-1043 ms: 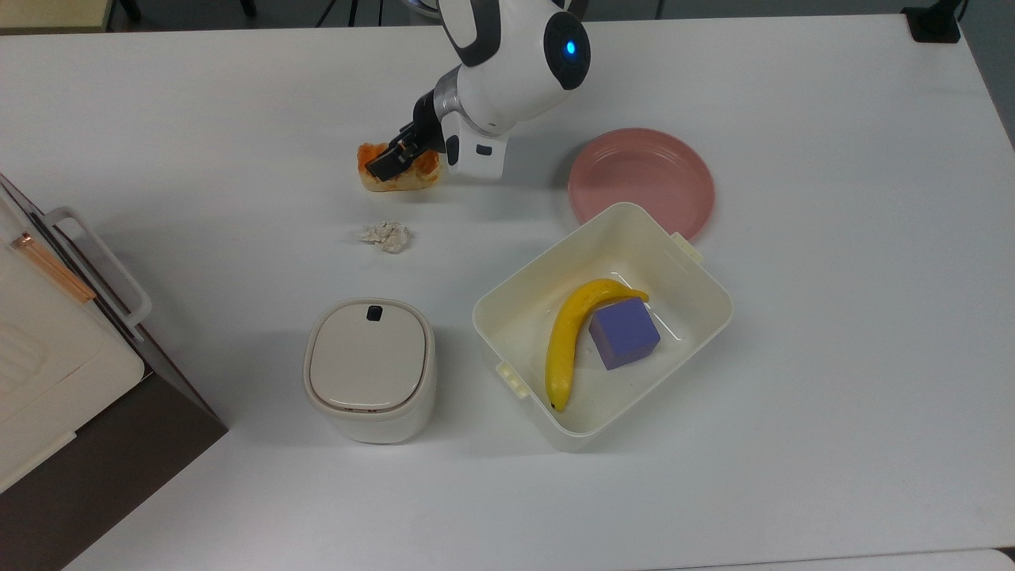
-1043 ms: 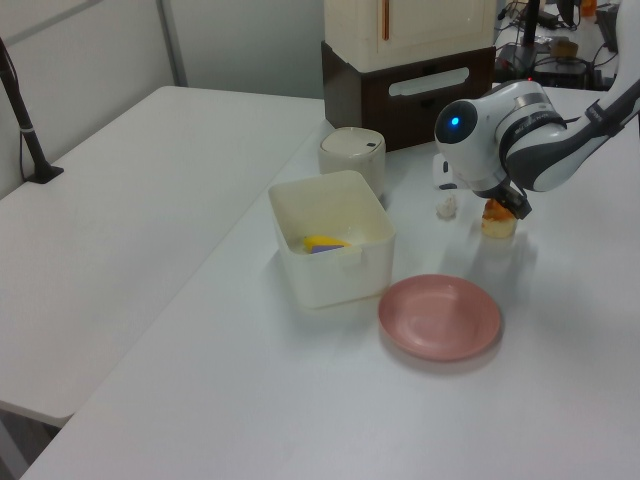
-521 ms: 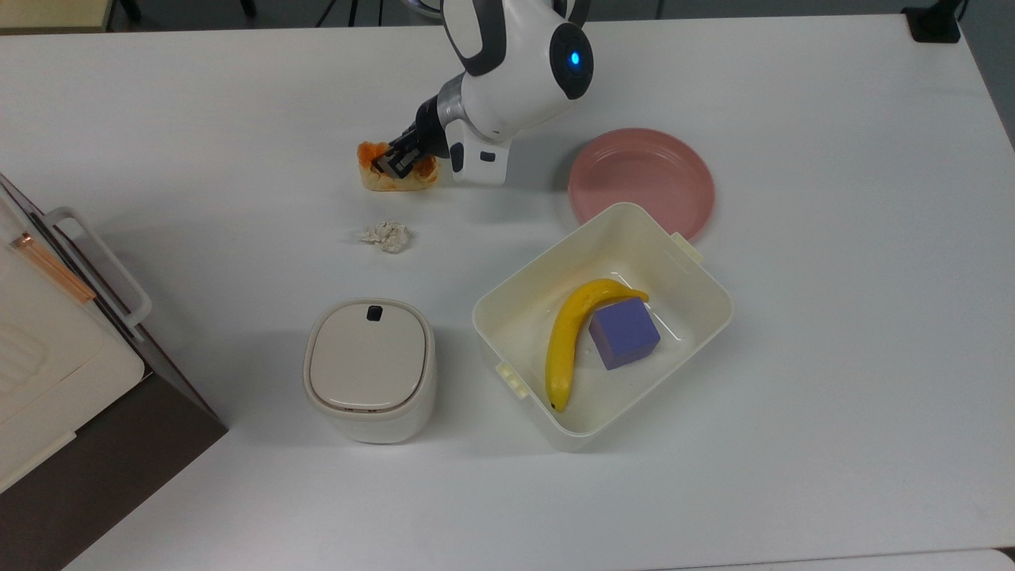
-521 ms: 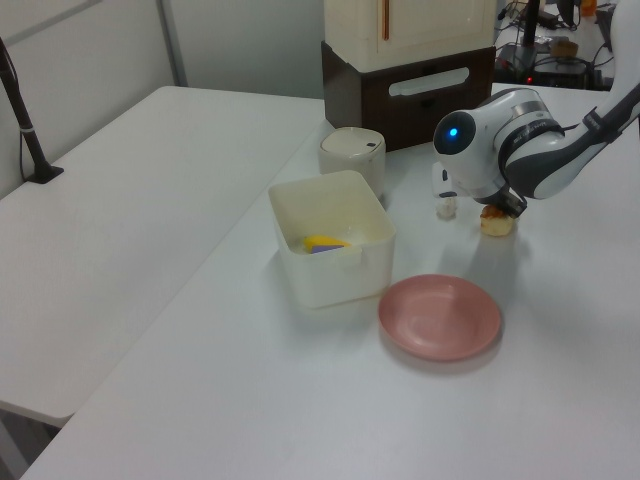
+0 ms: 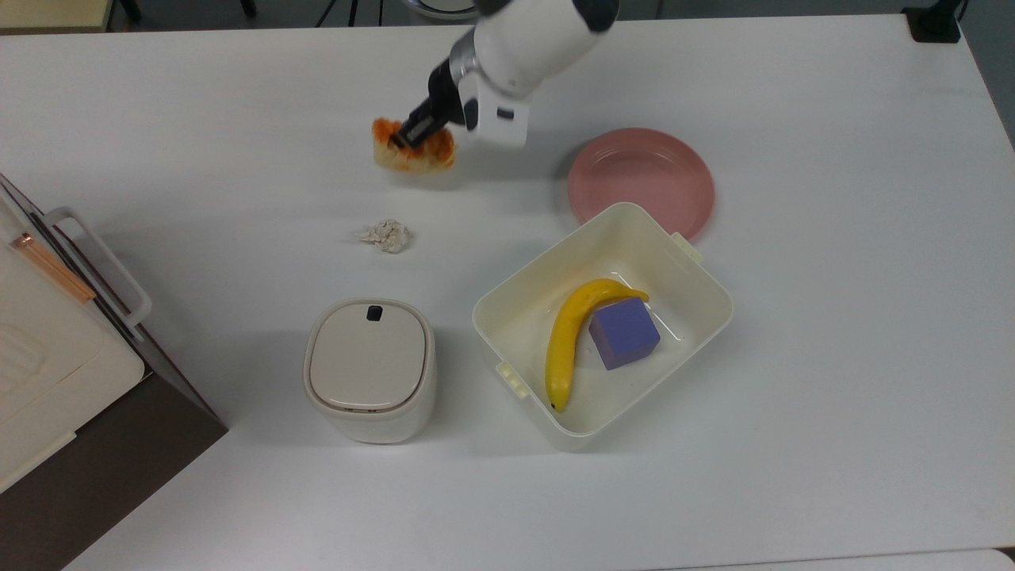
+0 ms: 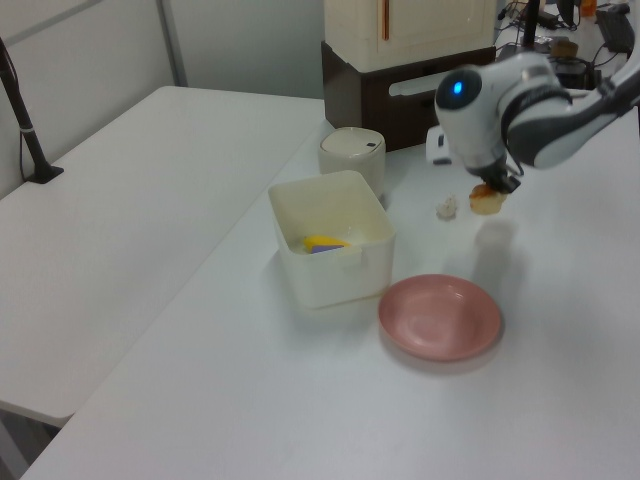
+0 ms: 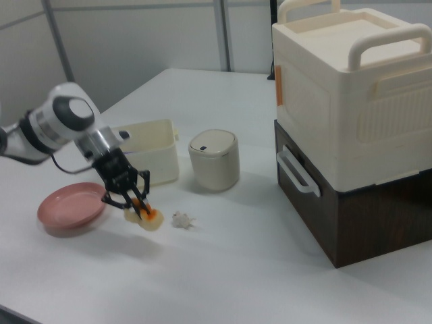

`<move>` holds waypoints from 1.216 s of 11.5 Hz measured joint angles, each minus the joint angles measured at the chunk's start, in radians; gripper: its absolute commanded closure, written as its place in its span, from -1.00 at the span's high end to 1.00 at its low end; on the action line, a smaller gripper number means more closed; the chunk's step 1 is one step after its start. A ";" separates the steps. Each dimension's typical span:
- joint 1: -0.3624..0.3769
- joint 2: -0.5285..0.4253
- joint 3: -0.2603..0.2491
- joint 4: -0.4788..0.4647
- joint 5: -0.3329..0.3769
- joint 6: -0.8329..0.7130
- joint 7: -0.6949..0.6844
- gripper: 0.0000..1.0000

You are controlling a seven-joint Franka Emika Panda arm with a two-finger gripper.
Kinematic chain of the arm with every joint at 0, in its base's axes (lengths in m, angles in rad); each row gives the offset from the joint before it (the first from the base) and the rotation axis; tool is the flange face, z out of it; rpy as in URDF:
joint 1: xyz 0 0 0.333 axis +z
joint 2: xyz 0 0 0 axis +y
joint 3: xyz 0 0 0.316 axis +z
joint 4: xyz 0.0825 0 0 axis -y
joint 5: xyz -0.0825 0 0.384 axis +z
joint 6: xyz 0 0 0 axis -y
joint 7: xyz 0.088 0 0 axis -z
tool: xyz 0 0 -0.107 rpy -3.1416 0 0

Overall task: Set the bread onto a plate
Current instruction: 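Lift the bread roll and carry it toward the pink plate, then lower the bread roll onto the pink plate and open the gripper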

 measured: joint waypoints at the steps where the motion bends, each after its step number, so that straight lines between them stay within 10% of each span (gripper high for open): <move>1: 0.009 -0.038 0.003 0.024 0.048 -0.048 -0.034 -0.74; 6: 0.100 -0.111 0.011 0.103 0.219 -0.146 0.036 -0.75; 14: 0.300 -0.026 0.015 0.122 0.300 0.068 0.775 -0.75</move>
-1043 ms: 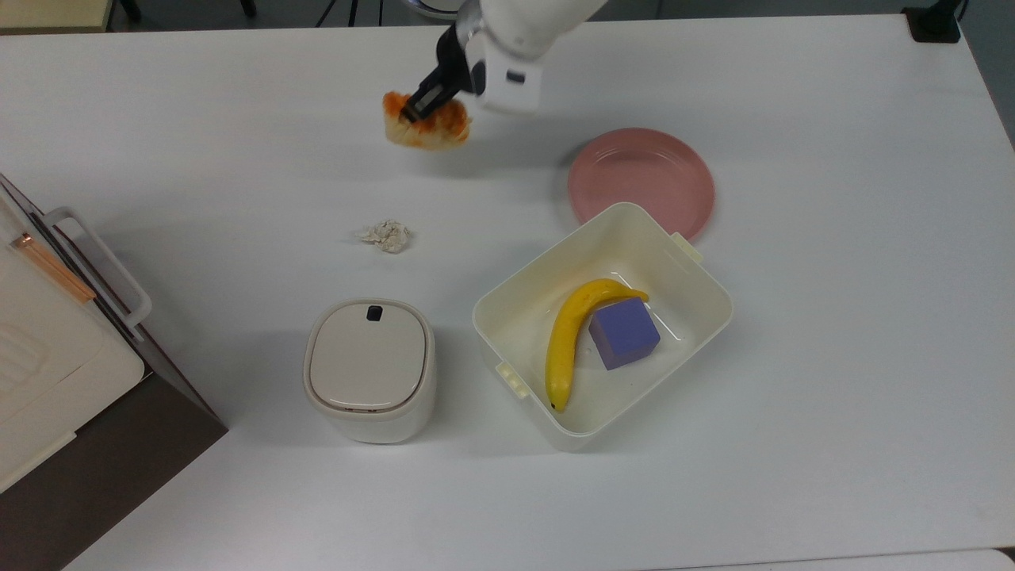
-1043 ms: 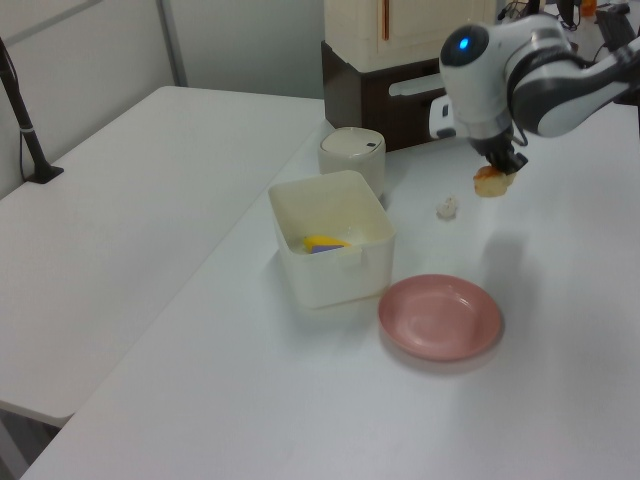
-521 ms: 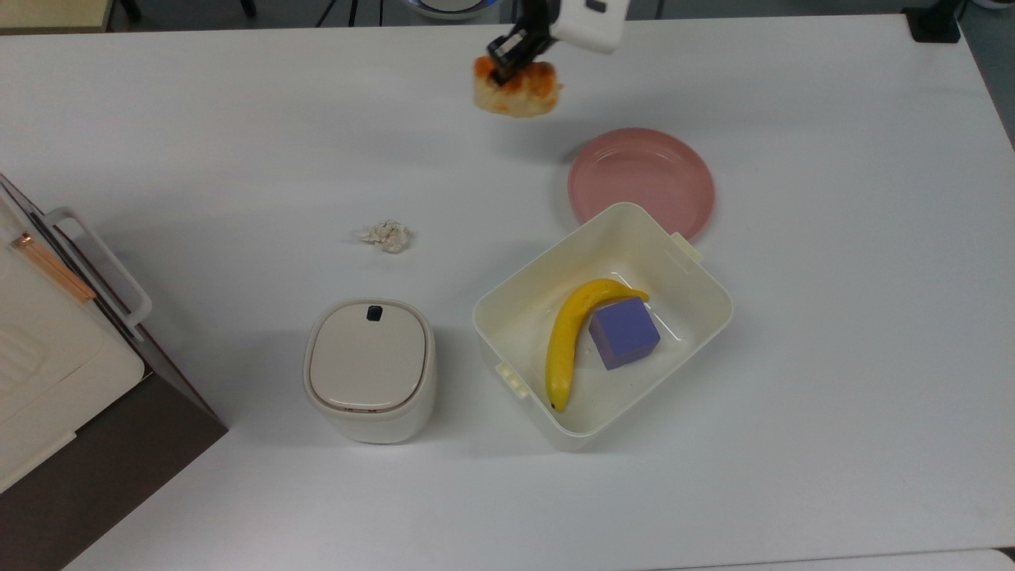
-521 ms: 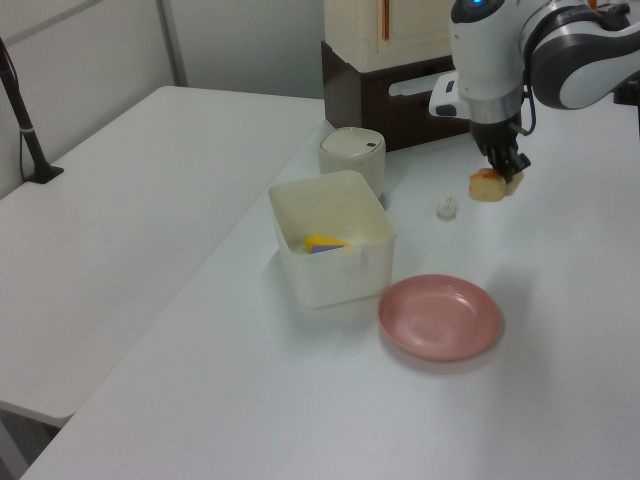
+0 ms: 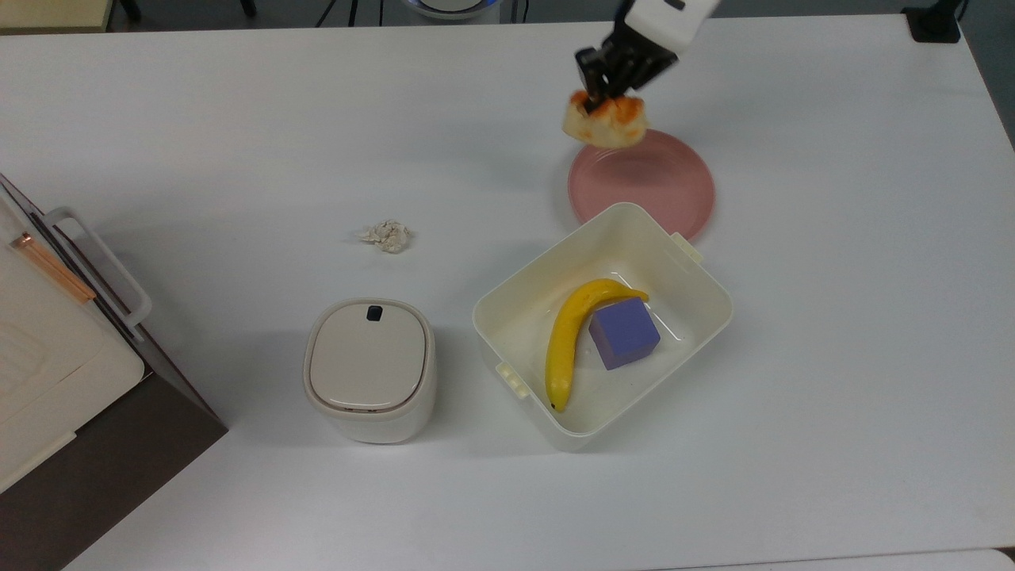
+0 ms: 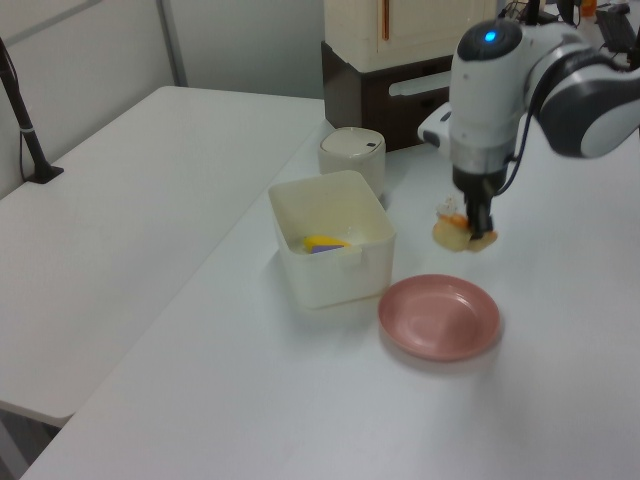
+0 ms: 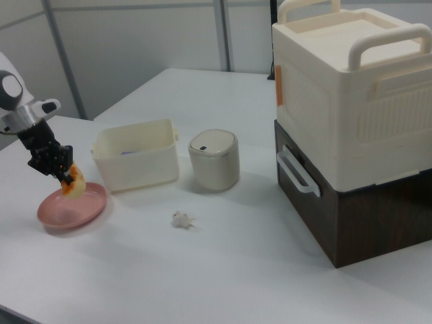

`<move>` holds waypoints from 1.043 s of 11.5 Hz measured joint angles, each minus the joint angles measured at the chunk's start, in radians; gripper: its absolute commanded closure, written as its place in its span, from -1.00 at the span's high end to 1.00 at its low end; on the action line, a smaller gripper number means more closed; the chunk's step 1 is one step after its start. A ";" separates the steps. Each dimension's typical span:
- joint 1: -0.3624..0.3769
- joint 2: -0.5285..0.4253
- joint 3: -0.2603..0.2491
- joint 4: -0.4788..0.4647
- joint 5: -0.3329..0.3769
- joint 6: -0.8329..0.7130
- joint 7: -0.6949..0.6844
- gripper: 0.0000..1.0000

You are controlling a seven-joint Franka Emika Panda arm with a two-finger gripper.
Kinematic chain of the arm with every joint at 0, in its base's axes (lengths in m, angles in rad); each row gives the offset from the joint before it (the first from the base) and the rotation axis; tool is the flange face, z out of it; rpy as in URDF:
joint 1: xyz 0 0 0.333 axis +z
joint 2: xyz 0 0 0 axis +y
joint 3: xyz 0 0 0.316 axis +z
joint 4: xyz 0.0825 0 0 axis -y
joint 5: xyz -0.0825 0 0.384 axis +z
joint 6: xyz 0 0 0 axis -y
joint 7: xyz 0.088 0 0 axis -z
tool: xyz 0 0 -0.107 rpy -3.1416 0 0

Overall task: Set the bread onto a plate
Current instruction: 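Lower the bread roll onto the pink plate and open the gripper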

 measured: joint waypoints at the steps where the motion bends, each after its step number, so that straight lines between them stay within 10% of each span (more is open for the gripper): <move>1: 0.018 0.047 0.000 0.019 0.000 0.040 0.097 -0.74; 5: 0.073 0.215 0.027 0.094 -0.046 0.064 0.285 -0.61; 9: 0.059 0.244 0.032 0.098 -0.066 0.061 0.271 1.00; 12: 0.046 0.244 0.032 0.102 -0.066 0.009 0.211 1.00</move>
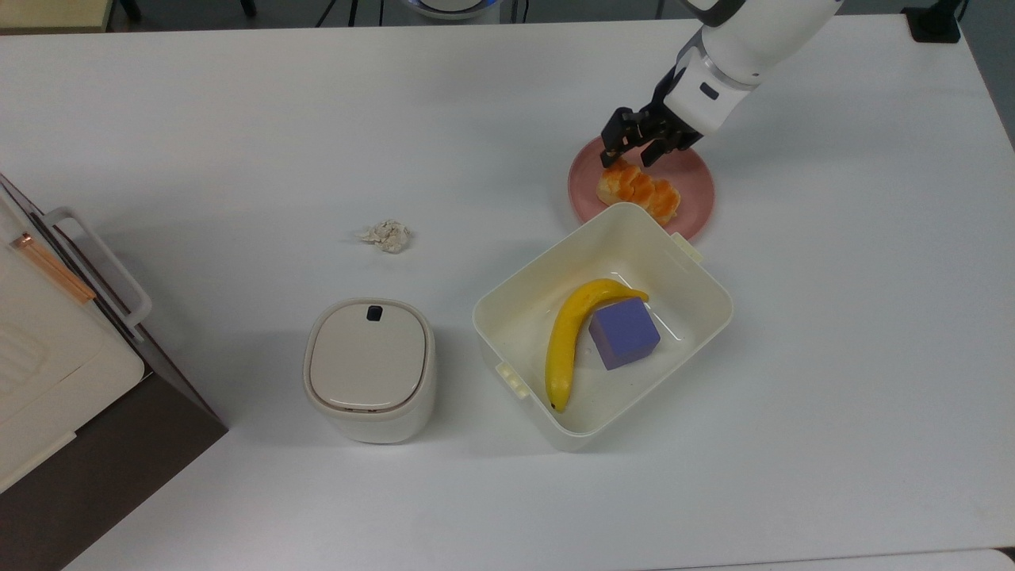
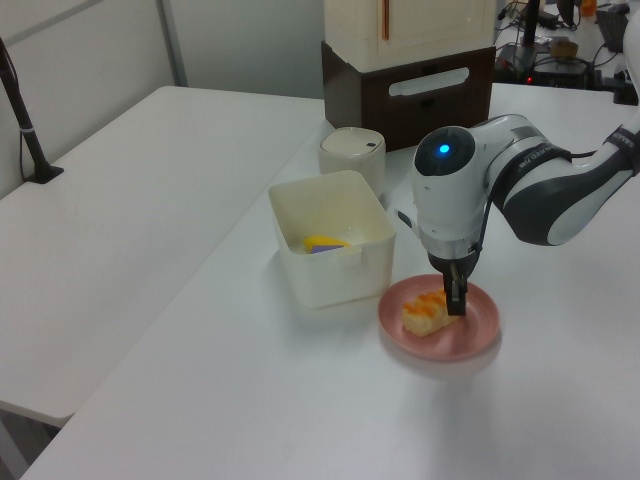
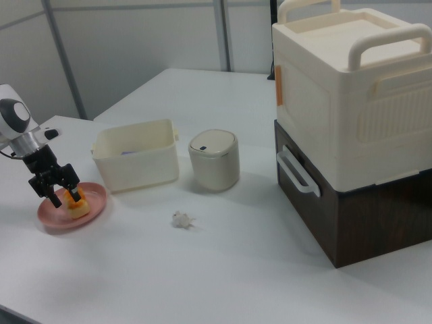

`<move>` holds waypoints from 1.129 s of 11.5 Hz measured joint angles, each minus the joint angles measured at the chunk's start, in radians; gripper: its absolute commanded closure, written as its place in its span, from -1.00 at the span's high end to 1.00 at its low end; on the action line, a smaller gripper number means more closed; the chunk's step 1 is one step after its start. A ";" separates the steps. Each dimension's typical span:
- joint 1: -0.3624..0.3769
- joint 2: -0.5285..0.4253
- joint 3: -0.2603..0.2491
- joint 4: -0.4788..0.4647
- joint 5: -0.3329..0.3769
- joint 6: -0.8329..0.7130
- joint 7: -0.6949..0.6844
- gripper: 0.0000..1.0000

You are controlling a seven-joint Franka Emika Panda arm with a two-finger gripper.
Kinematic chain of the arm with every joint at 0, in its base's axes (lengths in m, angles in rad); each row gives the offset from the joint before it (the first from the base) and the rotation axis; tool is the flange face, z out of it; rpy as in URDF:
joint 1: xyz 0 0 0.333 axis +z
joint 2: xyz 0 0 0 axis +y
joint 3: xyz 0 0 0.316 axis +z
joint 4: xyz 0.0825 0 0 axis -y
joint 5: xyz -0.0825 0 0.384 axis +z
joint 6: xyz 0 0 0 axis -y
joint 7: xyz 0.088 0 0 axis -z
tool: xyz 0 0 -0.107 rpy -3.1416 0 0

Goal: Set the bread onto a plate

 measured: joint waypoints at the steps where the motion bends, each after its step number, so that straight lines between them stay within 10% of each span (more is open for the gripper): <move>1: -0.002 0.000 0.000 0.003 0.000 -0.014 -0.011 1.00; 5: -0.148 -0.041 -0.005 0.083 0.000 -0.020 -0.059 1.00; 13: -0.417 -0.186 -0.021 0.112 0.084 -0.158 -0.575 1.00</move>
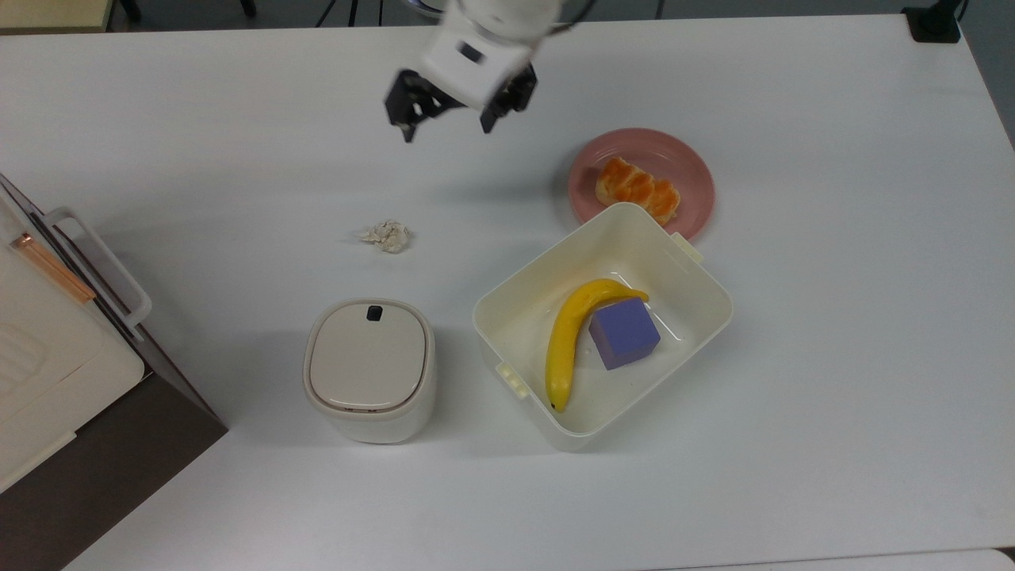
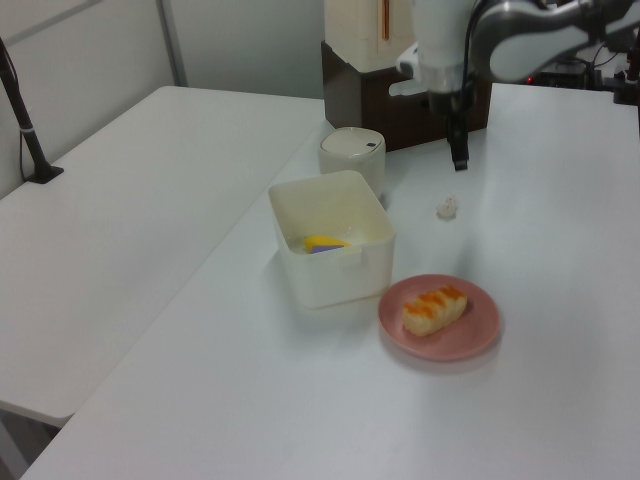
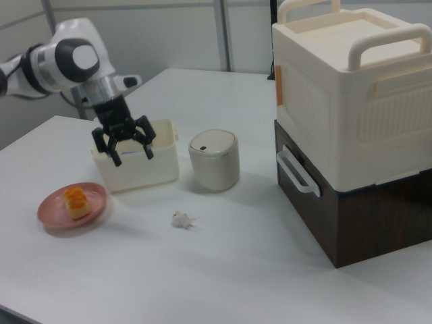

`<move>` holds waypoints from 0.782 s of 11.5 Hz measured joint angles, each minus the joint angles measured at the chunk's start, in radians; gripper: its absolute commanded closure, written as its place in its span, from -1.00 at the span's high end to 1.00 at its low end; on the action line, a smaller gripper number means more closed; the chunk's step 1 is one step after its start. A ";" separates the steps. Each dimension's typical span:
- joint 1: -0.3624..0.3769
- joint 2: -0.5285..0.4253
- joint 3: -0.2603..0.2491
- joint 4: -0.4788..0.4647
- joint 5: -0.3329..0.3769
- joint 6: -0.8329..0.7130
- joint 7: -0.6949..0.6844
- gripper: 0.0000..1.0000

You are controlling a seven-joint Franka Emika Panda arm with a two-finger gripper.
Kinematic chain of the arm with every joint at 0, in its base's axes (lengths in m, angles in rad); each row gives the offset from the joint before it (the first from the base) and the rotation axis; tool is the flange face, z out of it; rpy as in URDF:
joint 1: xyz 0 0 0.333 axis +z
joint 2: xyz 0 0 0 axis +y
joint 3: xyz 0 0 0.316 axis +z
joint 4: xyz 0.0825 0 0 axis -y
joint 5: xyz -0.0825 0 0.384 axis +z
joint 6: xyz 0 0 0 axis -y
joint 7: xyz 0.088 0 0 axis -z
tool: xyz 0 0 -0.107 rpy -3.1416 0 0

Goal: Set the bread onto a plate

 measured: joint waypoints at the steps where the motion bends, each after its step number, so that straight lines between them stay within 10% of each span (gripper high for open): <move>1: -0.026 -0.024 -0.025 0.031 0.067 -0.022 -0.013 1.00; 4: -0.062 -0.061 -0.123 0.161 0.201 -0.132 -0.035 1.00; 9: -0.077 -0.069 -0.132 0.192 0.233 -0.139 0.077 1.00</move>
